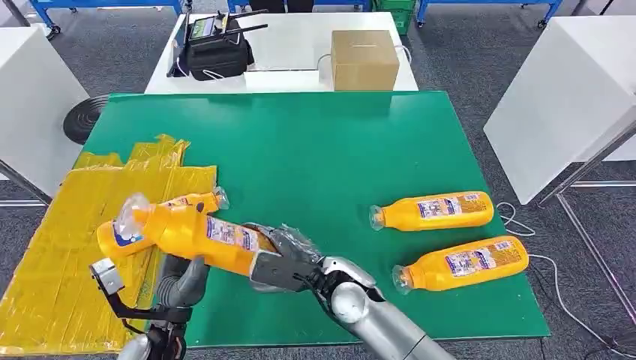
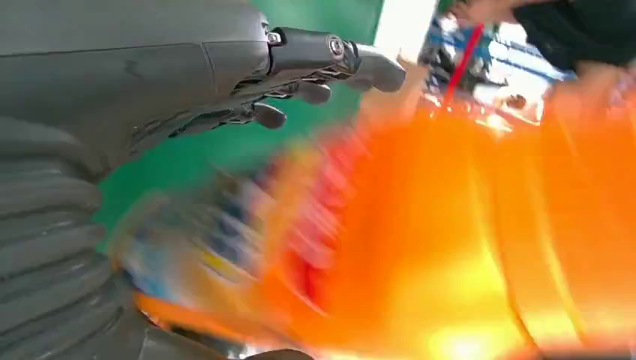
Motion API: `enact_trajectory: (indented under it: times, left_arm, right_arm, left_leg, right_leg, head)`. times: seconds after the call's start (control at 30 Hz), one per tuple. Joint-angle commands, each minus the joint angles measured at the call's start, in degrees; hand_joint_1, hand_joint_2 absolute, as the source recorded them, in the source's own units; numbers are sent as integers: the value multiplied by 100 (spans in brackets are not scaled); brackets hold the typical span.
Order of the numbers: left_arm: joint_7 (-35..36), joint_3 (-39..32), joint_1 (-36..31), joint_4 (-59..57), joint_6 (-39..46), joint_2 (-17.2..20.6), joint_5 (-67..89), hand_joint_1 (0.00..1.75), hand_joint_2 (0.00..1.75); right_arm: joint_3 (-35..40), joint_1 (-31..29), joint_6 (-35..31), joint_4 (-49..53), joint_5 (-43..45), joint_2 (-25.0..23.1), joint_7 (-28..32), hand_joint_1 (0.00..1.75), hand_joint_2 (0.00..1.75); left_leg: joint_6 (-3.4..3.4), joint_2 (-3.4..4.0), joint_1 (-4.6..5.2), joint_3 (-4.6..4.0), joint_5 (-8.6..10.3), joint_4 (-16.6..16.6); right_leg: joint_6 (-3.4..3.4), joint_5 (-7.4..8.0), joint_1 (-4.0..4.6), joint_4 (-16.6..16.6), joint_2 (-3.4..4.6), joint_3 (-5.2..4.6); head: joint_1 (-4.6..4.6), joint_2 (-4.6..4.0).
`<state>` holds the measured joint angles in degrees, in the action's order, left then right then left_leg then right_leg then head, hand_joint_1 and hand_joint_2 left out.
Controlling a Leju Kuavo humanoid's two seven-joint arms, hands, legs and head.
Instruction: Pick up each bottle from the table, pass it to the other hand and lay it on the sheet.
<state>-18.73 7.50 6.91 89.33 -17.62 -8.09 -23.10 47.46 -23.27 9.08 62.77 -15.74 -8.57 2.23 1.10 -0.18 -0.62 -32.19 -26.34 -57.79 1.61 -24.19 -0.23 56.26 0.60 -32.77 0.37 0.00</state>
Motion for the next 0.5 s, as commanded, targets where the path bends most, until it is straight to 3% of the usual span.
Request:
enact_trajectory:
  times: [0.03,0.2,0.3,0.43,0.47,0.5]
  left_arm:
    - [-70,609,-149,173,-281,349,16,0,175]
    - [-71,636,-308,41,-459,356,-78,0,175]
    - [117,669,-429,97,-312,326,-136,0,175]
    - [-22,594,-374,-86,-369,391,-100,0,175]
    - [-39,577,-386,-122,-370,391,-102,12,175]
    - [-132,532,-388,-143,-405,359,-11,175,175]
  right_arm:
    - [1449,-608,550,-1410,-98,-307,-20,175,175]
    - [2018,-654,808,-1435,-196,-464,-14,175,175]
    - [2321,-619,815,-1201,-148,-503,-366,175,175]
    - [2547,-923,976,-1563,-10,-372,-19,175,175]
    - [2538,-939,972,-1592,0,-354,7,175,175]
    - [2550,-921,872,-1672,5,-379,38,175,175]
  left_leg:
    - [-2,14,-2,17,-7,5]
    - [-2,-6,-1,8,-1,6]
    - [-4,-14,-6,8,-4,1]
    - [-3,-17,-4,15,-1,8]
    - [-2,-16,-1,17,0,10]
    - [-1,-16,-3,10,2,8]
  right_leg:
    - [-3,-3,3,-4,10,12]
    - [-2,-4,2,-6,-9,4]
    - [-5,-9,8,-4,-21,8]
    - [-3,-8,6,-10,-25,13]
    - [-2,-7,4,-12,-25,14]
    - [-2,-5,5,-12,-25,9]
  head:
    - [2,0]
    - [0,0]
    - [-2,0]
    - [-4,0]
    - [0,0]
    - [0,0]
